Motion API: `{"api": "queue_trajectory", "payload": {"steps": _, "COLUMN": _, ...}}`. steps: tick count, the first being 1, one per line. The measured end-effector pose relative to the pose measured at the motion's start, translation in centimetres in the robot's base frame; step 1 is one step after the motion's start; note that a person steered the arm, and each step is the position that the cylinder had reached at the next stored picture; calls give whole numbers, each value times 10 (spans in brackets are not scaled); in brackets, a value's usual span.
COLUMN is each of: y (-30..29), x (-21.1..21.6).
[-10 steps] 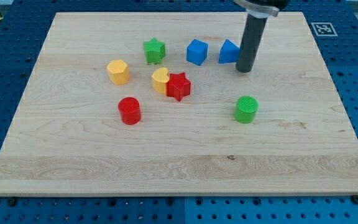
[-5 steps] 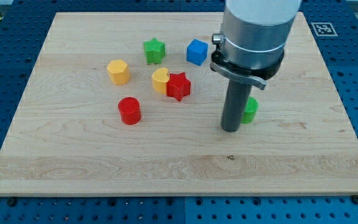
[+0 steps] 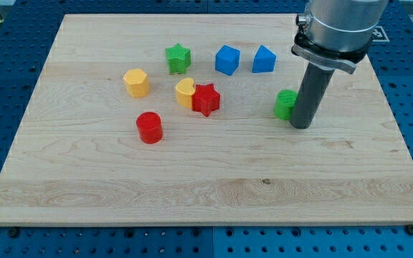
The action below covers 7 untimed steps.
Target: Move green circle towards top right
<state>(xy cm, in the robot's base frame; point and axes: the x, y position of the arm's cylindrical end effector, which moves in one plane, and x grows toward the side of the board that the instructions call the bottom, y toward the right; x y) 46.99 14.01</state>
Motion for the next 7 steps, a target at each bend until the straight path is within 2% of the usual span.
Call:
{"api": "queue_trajectory", "payload": {"steps": 2, "y": -39, "x": -3}}
{"api": "queue_trajectory", "payload": {"steps": 7, "y": -27, "x": -42}}
